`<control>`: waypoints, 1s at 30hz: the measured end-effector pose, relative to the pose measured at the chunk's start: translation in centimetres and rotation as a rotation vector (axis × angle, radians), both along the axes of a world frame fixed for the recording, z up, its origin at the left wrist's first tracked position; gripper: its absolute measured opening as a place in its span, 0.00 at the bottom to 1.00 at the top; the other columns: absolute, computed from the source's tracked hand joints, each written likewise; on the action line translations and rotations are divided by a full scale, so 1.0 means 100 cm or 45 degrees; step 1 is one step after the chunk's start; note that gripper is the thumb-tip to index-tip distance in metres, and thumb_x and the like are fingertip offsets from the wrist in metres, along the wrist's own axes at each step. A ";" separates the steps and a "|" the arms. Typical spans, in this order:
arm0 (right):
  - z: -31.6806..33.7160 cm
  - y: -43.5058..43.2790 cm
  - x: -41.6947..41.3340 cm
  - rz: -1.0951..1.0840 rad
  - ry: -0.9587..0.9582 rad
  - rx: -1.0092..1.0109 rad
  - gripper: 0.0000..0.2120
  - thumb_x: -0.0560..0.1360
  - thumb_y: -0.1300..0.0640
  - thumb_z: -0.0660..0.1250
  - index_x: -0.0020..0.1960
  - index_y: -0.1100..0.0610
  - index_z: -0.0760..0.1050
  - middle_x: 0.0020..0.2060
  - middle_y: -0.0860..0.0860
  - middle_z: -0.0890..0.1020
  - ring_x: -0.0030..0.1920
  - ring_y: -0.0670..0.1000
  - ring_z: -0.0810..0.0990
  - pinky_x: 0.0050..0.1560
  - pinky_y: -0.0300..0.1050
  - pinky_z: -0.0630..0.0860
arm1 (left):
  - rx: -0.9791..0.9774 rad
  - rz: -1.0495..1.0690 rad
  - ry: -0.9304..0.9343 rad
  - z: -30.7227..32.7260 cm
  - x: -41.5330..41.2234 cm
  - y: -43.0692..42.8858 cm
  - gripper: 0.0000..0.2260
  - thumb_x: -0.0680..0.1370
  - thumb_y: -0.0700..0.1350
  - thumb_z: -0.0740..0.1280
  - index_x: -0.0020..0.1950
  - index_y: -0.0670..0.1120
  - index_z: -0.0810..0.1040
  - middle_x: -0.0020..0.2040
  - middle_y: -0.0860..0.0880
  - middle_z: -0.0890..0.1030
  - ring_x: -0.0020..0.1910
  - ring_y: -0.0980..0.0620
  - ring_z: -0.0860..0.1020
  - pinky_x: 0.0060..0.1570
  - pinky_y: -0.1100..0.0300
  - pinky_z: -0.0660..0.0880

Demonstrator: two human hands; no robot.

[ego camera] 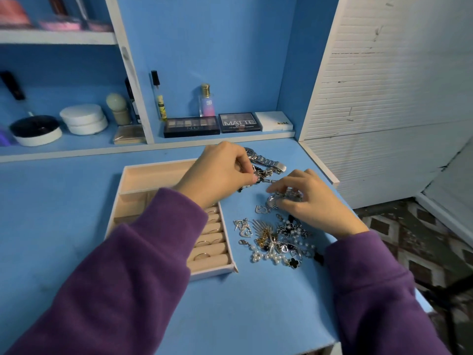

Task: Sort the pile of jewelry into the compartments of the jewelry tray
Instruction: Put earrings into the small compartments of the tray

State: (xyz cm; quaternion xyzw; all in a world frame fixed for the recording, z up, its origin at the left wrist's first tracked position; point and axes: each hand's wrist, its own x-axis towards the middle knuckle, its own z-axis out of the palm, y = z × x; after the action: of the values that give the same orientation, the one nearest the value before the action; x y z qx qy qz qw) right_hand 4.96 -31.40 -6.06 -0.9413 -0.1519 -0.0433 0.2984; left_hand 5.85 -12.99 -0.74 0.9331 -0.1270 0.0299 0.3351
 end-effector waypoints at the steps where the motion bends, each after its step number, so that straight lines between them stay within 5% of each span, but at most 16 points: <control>1: -0.001 -0.001 -0.001 0.032 0.019 -0.051 0.13 0.71 0.58 0.67 0.53 0.46 0.78 0.45 0.47 0.74 0.50 0.47 0.65 0.45 0.36 0.61 | -0.003 0.002 -0.011 0.001 -0.003 0.003 0.05 0.69 0.47 0.73 0.38 0.48 0.80 0.31 0.55 0.77 0.30 0.62 0.72 0.28 0.75 0.66; 14: -0.006 0.004 0.001 -0.008 -0.174 -0.125 0.02 0.71 0.55 0.71 0.43 0.51 0.81 0.41 0.49 0.75 0.47 0.49 0.67 0.46 0.41 0.65 | -0.011 0.034 -0.089 0.007 -0.032 0.021 0.05 0.69 0.49 0.73 0.38 0.50 0.79 0.36 0.50 0.81 0.38 0.54 0.78 0.42 0.57 0.76; 24: 0.006 0.030 -0.007 -0.157 -0.374 0.304 0.03 0.72 0.61 0.69 0.41 0.55 0.80 0.36 0.45 0.81 0.39 0.43 0.76 0.39 0.27 0.66 | -0.208 0.214 -0.135 0.005 -0.055 0.096 0.04 0.67 0.47 0.74 0.36 0.50 0.80 0.34 0.56 0.83 0.35 0.64 0.79 0.38 0.72 0.72; 30: 0.029 0.094 -0.015 0.051 -0.374 0.450 0.02 0.71 0.63 0.70 0.41 0.57 0.80 0.34 0.45 0.82 0.35 0.40 0.76 0.37 0.27 0.68 | -0.228 0.371 -0.145 -0.012 -0.047 0.151 0.02 0.70 0.44 0.73 0.39 0.49 0.81 0.35 0.53 0.84 0.36 0.60 0.80 0.38 0.76 0.71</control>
State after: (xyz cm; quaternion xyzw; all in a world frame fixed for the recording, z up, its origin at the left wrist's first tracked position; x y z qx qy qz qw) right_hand 3.43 -22.01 -3.16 -0.8548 -0.2024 -0.1998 0.4342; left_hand 1.14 2.11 -1.97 0.9049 -0.0061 0.1421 0.4011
